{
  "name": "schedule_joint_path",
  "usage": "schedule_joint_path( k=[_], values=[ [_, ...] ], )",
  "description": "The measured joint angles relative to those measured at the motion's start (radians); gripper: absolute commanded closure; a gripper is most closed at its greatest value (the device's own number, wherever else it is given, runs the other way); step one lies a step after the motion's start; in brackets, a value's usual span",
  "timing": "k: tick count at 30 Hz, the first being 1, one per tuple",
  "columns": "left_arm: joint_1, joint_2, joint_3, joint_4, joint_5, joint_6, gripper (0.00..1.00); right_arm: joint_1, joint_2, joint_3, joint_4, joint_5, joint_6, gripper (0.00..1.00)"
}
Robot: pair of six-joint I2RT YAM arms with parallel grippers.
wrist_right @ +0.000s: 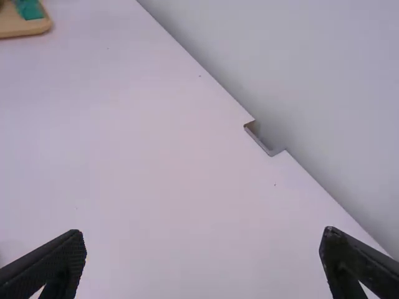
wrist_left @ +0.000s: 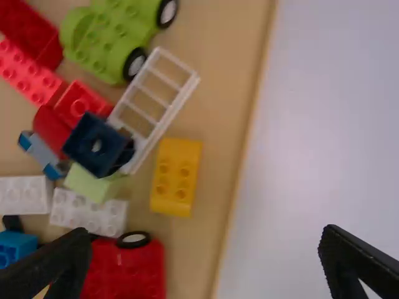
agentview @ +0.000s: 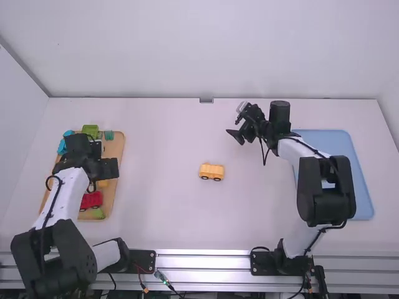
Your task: Assemble lego blocks to make yellow taxi
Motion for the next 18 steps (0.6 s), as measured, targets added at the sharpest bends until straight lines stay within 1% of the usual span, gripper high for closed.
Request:
schedule_joint_path(
  k=[1,3,4,5,7,11,14,16,17,18],
  values=[
    [0.008,0.005,0.002,-0.003,0.004,0.006,0.15,0.001,0.000,0.000,0.002,0.000,0.003,0.01],
    [0.051,0.038,0.010,-0.005,0.033,0.033,0.19,0.007,0.000,0.001,0.002,0.000,0.011,0.01],
    [0.063,0.051,0.013,-0.003,0.042,0.039,0.21,0.009,0.000,0.001,0.000,0.000,0.014,0.01],
    [0.080,0.083,0.022,-0.001,0.052,0.055,0.27,0.010,0.000,0.001,-0.002,0.000,0.014,0.01],
    [0.095,0.144,0.047,-0.009,0.056,0.068,0.30,0.012,0.000,0.001,-0.002,0.000,0.015,0.01],
    [0.097,0.243,0.093,-0.047,0.055,0.102,0.33,0.015,0.000,0.001,-0.002,0.000,0.017,0.01],
    [0.095,0.316,0.117,-0.039,0.046,0.116,0.40,0.017,0.000,0.001,-0.002,0.000,0.017,0.01],
    [0.095,0.345,0.125,-0.035,0.042,0.120,0.40,0.019,0.000,0.001,-0.002,0.000,0.017,0.01],
    [0.096,0.362,0.127,-0.031,0.039,0.122,0.44,0.021,0.000,0.001,-0.002,0.001,0.018,0.01],
    [0.096,0.381,0.129,-0.024,0.039,0.130,0.45,0.025,0.000,0.001,-0.002,0.000,0.017,0.01]
  ],
)
